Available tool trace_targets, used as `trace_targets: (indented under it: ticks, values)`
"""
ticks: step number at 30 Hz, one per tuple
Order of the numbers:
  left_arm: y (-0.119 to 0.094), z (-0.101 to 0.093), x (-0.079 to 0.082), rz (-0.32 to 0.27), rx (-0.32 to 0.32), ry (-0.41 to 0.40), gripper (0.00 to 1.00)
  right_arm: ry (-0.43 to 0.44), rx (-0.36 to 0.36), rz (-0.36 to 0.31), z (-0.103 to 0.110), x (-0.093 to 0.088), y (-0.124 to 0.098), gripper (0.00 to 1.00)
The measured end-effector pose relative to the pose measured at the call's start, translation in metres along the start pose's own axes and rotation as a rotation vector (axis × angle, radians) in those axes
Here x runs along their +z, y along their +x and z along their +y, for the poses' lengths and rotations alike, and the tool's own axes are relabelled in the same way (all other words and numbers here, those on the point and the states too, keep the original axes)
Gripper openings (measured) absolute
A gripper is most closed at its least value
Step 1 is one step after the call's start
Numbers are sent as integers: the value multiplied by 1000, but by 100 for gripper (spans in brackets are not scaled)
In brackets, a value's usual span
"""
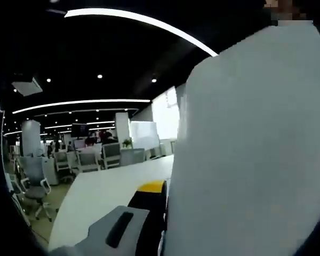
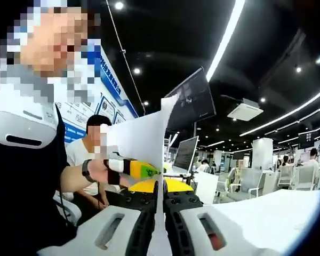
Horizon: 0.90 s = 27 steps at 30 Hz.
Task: Organize the stack of printing papers by aligning and flattening the scattered papers on the table
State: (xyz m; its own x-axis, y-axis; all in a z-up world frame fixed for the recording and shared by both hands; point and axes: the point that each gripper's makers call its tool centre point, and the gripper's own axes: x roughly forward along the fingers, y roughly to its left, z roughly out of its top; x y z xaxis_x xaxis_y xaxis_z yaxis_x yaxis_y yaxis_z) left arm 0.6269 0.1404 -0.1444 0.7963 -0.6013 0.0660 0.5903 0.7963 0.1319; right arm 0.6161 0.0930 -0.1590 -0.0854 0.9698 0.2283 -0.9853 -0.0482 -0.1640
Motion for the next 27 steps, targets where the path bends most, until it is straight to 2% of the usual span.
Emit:
trace_targets:
  ticks: [3, 6, 15, 17, 18, 21, 27]
  values:
    - [-1, 0, 2, -9, -8, -6, 7, -6, -5, 3, -1, 0, 1, 7]
    - [-2, 2, 2, -10, 2, -5, 6, -1, -18, 8, -3, -1, 0, 12]
    - [-9, 15, 6, -32, 51, -44, 6, 0, -52, 3, -11, -1, -4, 13]
    - [-12, 18, 7, -43, 65, -80, 6, 7, -57, 0, -12, 0, -6, 12]
    - [-15, 20, 6, -43, 61, -163, 6, 15, -59, -1, -13, 0, -7, 12]
    - [-19, 25, 6, -68, 54, -252, 6, 55, -54, 4, -13, -1, -10, 4]
    - [-30, 42, 6, -126, 83, -353, 6, 67, -58, 9, -14, -4, -10, 4]
